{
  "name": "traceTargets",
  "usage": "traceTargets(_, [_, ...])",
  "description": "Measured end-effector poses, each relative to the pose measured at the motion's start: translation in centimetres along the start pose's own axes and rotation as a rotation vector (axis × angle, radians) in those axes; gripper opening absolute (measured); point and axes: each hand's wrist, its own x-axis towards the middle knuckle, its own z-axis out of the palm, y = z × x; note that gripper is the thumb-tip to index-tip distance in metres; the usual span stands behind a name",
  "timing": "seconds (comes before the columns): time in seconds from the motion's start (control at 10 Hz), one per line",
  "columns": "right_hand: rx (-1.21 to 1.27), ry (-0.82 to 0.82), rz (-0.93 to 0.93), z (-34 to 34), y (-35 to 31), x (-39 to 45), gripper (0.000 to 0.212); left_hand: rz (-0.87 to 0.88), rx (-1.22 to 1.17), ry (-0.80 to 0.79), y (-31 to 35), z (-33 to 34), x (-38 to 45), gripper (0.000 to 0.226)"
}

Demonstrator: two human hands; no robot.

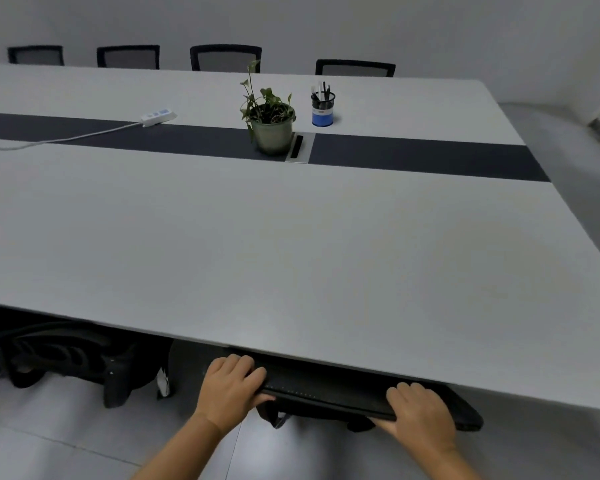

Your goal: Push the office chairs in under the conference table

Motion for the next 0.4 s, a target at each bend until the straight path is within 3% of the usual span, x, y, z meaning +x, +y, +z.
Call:
traceTargets(0.1, [0.054, -0.115, 0.058, -0.9, -0.4, 0.1, 0.048, -0.013, -0.041, -0.045, -0.1, -0.4, 0.0, 0.047])
traceTargets(0.3, [0.356, -0.446, 0.148, -3.7, -0.6, 1.5, 0.065, -0.214, -0.286, -0.234, 0.3, -3.3, -0.3, 0.054])
traceTargets(0.4, [0.609, -0.439, 0.255, -5.8, 0.6, 2.4, 0.044, -0.218, -0.439, -0.127, 2.8, -3.4, -3.8, 0.044])
